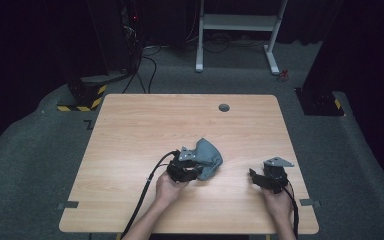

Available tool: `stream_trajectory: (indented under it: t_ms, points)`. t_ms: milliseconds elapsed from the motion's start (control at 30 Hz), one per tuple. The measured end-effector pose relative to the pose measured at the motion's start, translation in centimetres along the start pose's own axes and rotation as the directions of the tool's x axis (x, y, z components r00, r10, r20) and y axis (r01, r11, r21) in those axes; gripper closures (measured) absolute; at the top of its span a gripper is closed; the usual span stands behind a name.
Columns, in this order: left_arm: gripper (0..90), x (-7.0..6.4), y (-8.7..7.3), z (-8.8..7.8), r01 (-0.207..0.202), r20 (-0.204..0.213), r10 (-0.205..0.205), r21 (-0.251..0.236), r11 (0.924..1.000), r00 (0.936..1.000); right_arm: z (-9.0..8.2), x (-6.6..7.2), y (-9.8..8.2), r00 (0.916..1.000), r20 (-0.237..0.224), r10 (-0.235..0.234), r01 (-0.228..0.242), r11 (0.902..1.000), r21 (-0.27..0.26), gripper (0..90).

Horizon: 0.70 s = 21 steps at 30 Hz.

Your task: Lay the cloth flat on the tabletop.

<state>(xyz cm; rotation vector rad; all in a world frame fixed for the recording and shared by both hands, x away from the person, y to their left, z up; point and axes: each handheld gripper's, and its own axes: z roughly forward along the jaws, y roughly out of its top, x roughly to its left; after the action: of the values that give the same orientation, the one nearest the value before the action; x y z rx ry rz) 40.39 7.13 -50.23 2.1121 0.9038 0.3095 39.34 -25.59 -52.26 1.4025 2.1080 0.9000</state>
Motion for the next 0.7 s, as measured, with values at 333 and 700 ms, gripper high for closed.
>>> stream_trajectory:
  t_ms: [333, 700]
  points:
    - [90.0, -0.2, 0.2, 0.9, -0.033, -0.008, 0.033, 0.037, 0.9988, 0.9994, 0.0, 0.0, 0.0, 0.9999, -0.008, -0.013, 0.013, 0.9999, -0.002, 38.0]
    - [66.7, 0.6, 0.2, -0.1, 0.029, 0.033, -0.029, -0.002, 0.9996, 0.999, -0.1, 0.2, 0.0, 0.9996, -0.02, -0.022, 0.022, 0.9997, -0.007, 44.1]
